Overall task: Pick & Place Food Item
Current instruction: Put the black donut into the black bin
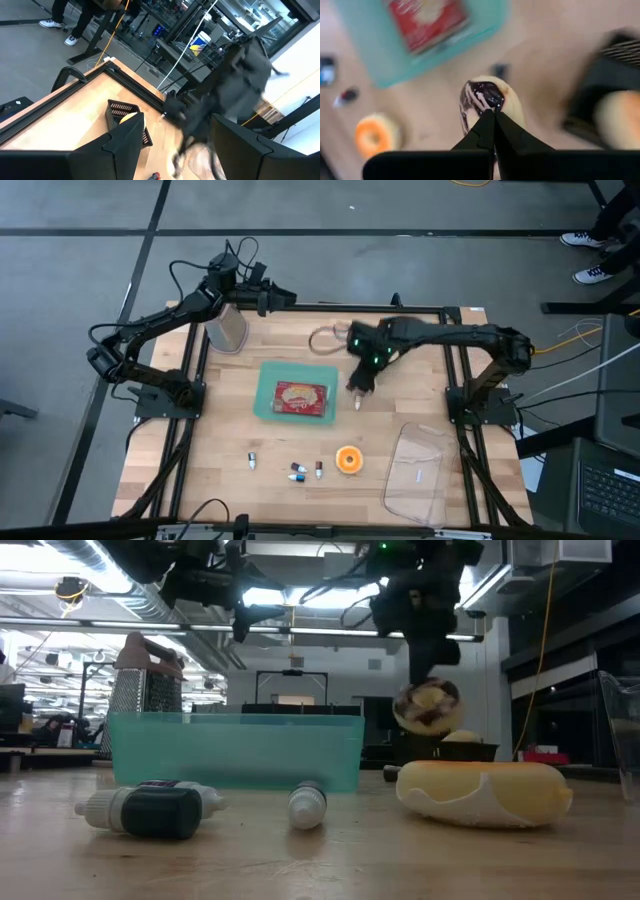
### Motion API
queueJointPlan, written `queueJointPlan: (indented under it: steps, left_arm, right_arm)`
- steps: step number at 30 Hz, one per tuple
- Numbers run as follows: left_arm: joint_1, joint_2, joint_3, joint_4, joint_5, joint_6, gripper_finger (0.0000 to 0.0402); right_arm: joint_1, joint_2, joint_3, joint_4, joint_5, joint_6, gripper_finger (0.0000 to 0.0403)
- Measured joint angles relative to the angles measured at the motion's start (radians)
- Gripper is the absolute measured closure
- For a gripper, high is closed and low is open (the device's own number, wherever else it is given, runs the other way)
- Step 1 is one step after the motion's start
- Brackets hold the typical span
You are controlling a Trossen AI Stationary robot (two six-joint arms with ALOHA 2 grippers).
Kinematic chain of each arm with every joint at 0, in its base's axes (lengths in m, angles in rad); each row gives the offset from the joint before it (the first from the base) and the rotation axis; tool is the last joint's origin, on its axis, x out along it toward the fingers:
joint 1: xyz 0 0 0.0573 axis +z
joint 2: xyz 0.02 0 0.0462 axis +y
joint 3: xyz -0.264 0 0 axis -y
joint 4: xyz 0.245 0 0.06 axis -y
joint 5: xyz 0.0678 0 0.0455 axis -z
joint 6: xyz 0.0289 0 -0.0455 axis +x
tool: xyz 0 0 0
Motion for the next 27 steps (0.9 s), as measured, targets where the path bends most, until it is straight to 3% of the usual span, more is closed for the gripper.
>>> queueJointPlan:
  steps: [11,27]
  left_arm:
    - [0.0,0.0,0.0,0.001,0.0,0.0,0.0178]
    - [0.0,0.0,0.0,0.001,-0.003,0.003,0.0178]
  right_arm:
    - [-0.24,-0.001,0.052,-0.06,0.158,-0.07,0.0403]
    - [-0.436,-0.001,0.052,-0.053,0.219,-0.254,0.0403]
